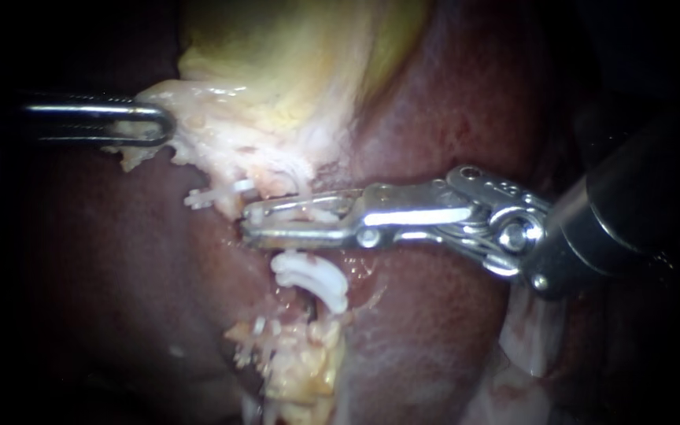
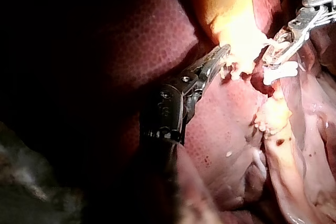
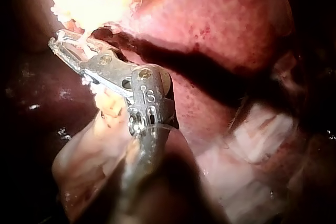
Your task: Clipping third clip right tube
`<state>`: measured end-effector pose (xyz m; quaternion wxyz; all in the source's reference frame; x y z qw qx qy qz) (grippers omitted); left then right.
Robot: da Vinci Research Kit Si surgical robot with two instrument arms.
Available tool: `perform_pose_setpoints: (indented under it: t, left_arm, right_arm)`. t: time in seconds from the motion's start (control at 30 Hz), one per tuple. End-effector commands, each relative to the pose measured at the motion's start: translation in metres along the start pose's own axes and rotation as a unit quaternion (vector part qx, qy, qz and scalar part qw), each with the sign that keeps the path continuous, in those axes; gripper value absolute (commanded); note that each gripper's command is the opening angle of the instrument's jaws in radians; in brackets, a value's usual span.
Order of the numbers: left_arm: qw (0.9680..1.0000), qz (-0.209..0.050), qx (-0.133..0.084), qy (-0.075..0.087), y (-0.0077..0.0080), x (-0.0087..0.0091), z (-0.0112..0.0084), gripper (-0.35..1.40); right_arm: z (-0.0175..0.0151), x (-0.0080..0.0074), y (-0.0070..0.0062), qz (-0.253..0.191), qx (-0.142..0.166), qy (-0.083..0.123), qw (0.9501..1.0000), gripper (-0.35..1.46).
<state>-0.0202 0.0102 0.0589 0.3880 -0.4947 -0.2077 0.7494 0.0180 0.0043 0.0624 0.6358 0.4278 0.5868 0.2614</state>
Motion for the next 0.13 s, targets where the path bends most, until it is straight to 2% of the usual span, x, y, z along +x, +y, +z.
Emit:
perform_pose_setpoints:
  t: [0.03, 0.13]
  left_arm:
    - [1.0, 0.0, 0.0, 0.0, -0.0001, 0.0, 0.0, -0.35]
    - [1.0, 0.0, 0.0, 0.0, -0.0001, 0.0, 0.0, -0.35]
  right_arm:
    - [0.0, 0.0, 0.0, 0.003, 0.0, 0.0, 1.0, -0.35]
    - [0.0, -0.0001, 0.0, 0.006, 0.0, 0.0, 1.0, -0.35]
